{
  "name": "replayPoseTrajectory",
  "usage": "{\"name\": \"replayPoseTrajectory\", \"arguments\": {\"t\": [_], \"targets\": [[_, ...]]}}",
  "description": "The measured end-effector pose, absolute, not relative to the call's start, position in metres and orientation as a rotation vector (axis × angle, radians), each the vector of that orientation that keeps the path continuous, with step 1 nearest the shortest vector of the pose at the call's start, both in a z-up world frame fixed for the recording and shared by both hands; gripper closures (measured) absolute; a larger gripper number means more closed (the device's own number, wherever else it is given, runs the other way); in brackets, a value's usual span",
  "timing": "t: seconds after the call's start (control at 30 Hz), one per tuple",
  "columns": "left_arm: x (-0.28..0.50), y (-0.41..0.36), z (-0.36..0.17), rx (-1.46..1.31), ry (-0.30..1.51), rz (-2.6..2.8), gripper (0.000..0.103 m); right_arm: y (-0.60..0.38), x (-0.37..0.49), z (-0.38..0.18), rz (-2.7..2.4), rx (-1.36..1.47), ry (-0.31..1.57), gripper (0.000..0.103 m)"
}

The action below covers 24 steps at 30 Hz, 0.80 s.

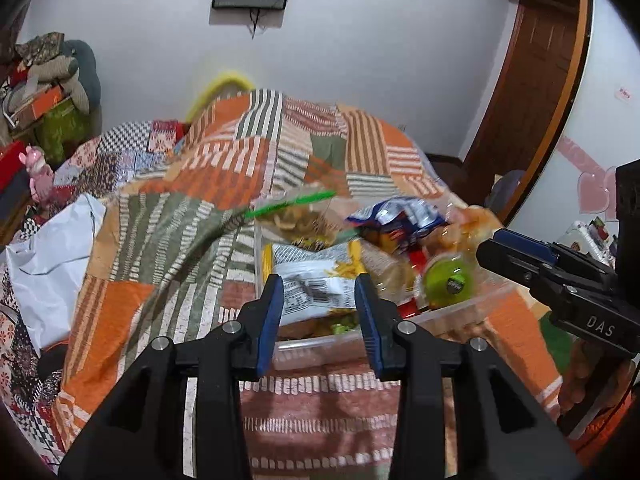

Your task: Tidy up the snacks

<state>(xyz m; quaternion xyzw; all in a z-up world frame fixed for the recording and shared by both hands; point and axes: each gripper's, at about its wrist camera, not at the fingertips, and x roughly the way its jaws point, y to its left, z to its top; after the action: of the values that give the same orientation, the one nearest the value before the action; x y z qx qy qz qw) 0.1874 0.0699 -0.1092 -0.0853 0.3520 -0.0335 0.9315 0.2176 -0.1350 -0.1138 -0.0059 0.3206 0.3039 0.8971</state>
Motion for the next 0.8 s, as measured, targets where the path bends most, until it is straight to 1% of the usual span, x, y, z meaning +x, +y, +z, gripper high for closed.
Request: {"name": "replayPoseTrajectory", "arguments": {"t": [0.23, 0.3, 0.43, 0.47, 0.5, 0.53, 0.6, 0.67, 0.77, 0.8], "targets": [[0.150, 0.059, -0.065, -0.174, 0.615, -0.084, 0.065, -0.153, 0.183, -0.076, 0.632, 0.001, 0.559, 0.055], [0.137, 0.054, -0.051, -0.166, 0.573, -0.081, 0.058, -0.159, 0.171, -0.065, 0.631, 0.005, 0.526, 0.055], [0.111, 0.043, -0.027, -0.140, 0.494, -0.070, 0.053, -0.169, 0.150, -0.050, 0.621, 0.003, 0.474, 0.055], [0.105, 0.040, -0.021, -0.132, 0.476, -0.065, 0.049, -0.170, 0.146, -0.047, 0.620, 0.002, 0.468, 0.055], [0.098, 0.038, -0.017, -0.125, 0.457, -0.063, 0.045, -0.172, 0.142, -0.044, 0.620, 0.005, 0.460, 0.054], [0.092, 0.035, -0.013, -0.119, 0.443, -0.062, 0.044, -0.174, 0.137, -0.041, 0.620, 0.008, 0.452, 0.053], [0.083, 0.030, -0.007, -0.107, 0.421, -0.061, 0.040, -0.178, 0.130, -0.037, 0.617, 0.015, 0.436, 0.044], [0.074, 0.026, -0.002, -0.103, 0.401, -0.058, 0.037, -0.181, 0.123, -0.033, 0.604, 0.023, 0.417, 0.039], [0.065, 0.023, 0.003, -0.112, 0.377, -0.055, 0.029, -0.185, 0.113, -0.027, 0.583, 0.023, 0.392, 0.034], [0.062, 0.023, 0.004, -0.119, 0.370, -0.053, 0.026, -0.185, 0.112, -0.026, 0.578, 0.021, 0.389, 0.031]]}}
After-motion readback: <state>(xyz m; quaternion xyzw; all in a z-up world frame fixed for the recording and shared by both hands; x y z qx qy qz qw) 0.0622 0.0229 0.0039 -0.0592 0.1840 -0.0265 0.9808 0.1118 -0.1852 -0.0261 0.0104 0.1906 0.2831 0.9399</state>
